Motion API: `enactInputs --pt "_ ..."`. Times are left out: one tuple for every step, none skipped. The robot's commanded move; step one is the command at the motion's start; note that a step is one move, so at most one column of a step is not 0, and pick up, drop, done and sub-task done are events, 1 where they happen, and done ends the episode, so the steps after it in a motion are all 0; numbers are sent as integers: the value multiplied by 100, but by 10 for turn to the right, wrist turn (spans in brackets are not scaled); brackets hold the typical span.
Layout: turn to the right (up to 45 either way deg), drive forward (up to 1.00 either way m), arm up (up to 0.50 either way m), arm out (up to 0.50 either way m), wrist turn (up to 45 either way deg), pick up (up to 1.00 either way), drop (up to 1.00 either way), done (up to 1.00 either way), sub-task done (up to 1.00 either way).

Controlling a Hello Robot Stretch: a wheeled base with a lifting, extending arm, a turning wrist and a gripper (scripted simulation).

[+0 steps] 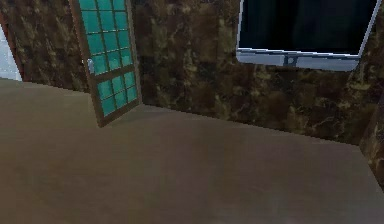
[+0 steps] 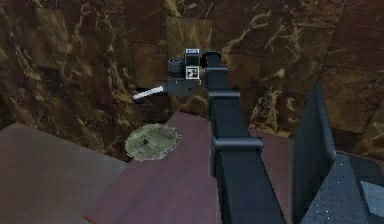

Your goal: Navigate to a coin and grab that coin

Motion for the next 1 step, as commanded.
enactInputs --pt "0 0 -30 0 0 0 0 0 0"
